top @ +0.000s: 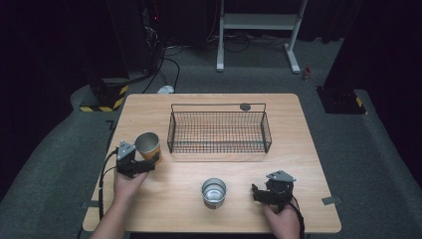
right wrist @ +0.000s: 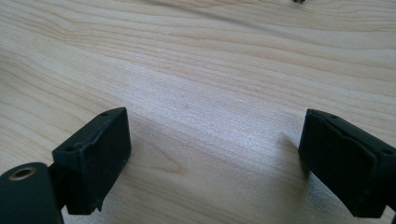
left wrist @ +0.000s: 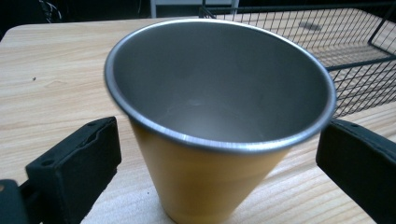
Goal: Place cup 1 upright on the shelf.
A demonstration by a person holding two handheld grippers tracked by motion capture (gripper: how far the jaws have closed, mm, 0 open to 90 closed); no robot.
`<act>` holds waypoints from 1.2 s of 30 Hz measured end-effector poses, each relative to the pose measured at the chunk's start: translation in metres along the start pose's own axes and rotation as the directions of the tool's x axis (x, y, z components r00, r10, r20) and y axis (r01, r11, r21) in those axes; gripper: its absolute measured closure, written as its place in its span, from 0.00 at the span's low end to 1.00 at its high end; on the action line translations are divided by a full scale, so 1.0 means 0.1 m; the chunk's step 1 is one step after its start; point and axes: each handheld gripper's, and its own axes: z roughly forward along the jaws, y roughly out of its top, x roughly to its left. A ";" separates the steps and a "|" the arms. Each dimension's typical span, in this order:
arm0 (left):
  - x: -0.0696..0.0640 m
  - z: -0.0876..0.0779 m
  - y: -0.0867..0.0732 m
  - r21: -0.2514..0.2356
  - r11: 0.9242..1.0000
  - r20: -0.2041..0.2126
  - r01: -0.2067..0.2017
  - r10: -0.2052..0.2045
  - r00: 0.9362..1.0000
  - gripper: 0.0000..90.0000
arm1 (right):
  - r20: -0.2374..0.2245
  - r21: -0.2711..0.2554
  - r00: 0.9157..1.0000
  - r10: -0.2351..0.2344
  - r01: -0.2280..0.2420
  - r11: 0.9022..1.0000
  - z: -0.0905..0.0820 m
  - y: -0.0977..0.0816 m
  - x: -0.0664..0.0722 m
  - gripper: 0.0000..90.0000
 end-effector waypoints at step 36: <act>-0.03 0.12 -0.02 -0.064 0.998 -0.029 0.018 -0.020 0.999 0.15 | 0.000 0.000 1.000 0.003 -0.003 1.000 0.00 0.00 0.00 0.11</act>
